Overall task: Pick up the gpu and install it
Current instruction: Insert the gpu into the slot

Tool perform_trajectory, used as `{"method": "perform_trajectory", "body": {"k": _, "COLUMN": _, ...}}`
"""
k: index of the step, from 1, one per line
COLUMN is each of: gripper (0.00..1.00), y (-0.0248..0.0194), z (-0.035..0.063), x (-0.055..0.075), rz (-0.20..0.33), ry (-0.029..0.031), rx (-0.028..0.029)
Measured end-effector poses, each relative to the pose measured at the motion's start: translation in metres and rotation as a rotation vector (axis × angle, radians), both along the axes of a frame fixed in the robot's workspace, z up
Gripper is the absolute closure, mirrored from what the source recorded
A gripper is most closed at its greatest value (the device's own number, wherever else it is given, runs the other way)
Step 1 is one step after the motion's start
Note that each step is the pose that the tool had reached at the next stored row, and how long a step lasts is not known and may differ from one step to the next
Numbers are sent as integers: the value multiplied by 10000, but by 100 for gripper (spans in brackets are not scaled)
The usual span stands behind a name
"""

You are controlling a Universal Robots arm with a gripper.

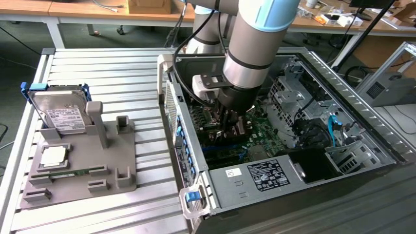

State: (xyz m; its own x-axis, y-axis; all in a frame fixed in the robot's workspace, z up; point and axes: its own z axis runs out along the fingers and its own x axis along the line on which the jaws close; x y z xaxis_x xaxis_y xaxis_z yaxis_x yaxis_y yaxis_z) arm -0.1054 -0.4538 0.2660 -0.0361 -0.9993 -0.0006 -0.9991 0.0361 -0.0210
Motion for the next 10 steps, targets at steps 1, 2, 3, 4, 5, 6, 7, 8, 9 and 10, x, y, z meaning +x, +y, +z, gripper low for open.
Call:
{"method": "perform_trajectory", "body": {"k": 1, "gripper": 73, "y": 0, "z": -5, "x": -1, "rz": 1, "ry": -1, "rx": 1}}
{"method": "perform_trajectory", "body": {"k": 2, "gripper": 73, "y": 1, "z": -9, "x": -4, "rz": 0, "ry": -1, "rx": 1}}
{"method": "perform_trajectory", "body": {"k": 3, "gripper": 73, "y": 2, "z": -15, "x": -4, "rz": 0, "ry": -2, "rx": 2}}
{"method": "perform_trajectory", "body": {"k": 4, "gripper": 73, "y": 7, "z": -21, "x": -5, "rz": 0, "ry": -1, "rx": 2}}
{"method": "perform_trajectory", "body": {"k": 5, "gripper": 73, "y": 10, "z": -22, "x": -7, "rz": 7, "ry": -1, "rx": 0}}
{"method": "perform_trajectory", "body": {"k": 6, "gripper": 73, "y": 14, "z": -22, "x": -8, "rz": 62, "ry": 0, "rx": 1}}
{"method": "perform_trajectory", "body": {"k": 7, "gripper": 73, "y": 15, "z": -24, "x": -8, "rz": 93, "ry": 0, "rx": 0}}
{"method": "perform_trajectory", "body": {"k": 8, "gripper": 73, "y": 15, "z": -29, "x": -8, "rz": 94, "ry": -1, "rx": 1}}
{"method": "perform_trajectory", "body": {"k": 9, "gripper": 73, "y": 15, "z": -37, "x": -8, "rz": 94, "ry": 1, "rx": -1}}
{"method": "perform_trajectory", "body": {"k": 10, "gripper": 73, "y": 15, "z": -43, "x": -8, "rz": 94, "ry": -1, "rx": 1}}
